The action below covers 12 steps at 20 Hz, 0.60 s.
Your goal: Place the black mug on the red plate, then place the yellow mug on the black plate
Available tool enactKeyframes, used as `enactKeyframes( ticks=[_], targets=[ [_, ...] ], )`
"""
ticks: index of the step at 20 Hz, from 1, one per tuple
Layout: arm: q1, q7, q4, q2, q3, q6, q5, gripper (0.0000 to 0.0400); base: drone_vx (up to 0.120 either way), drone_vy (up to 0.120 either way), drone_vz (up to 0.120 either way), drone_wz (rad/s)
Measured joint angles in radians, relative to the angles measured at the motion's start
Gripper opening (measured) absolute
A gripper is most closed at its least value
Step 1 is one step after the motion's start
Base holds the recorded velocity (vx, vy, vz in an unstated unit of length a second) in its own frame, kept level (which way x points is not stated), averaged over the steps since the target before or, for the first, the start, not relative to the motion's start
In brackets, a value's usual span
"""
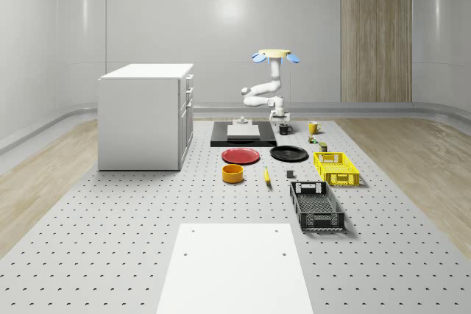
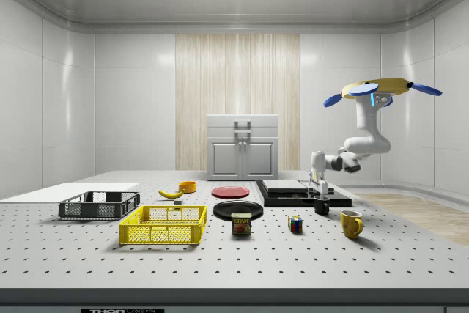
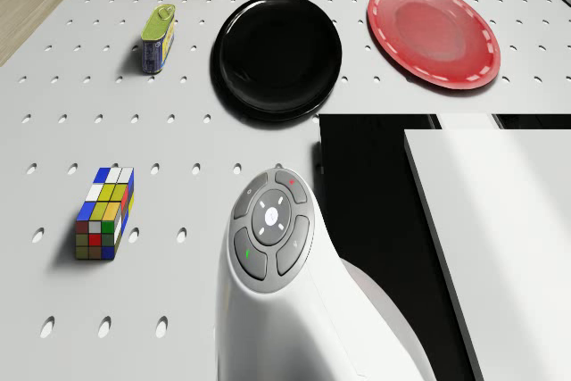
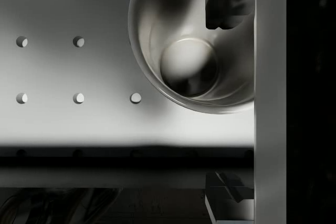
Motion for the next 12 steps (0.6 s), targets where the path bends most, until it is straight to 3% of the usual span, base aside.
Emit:
enactKeyframes(
  ticks=[2,5,12],
  targets=[
    [-0.003,0.001,0.002,-0.004,-0.002,0.005,-0.001,0.0247,0.0,0.0,0.0,0.0],
    [-0.006,0.003,0.004,-0.009,-0.004,0.012,-0.001,0.0175,0.0,0.0,0.0,0.0],
    [-0.012,0.011,-0.002,-0.018,0.018,0.012,0.022,0.0121,0.0,0.0,0.0,0.0]
  ],
)
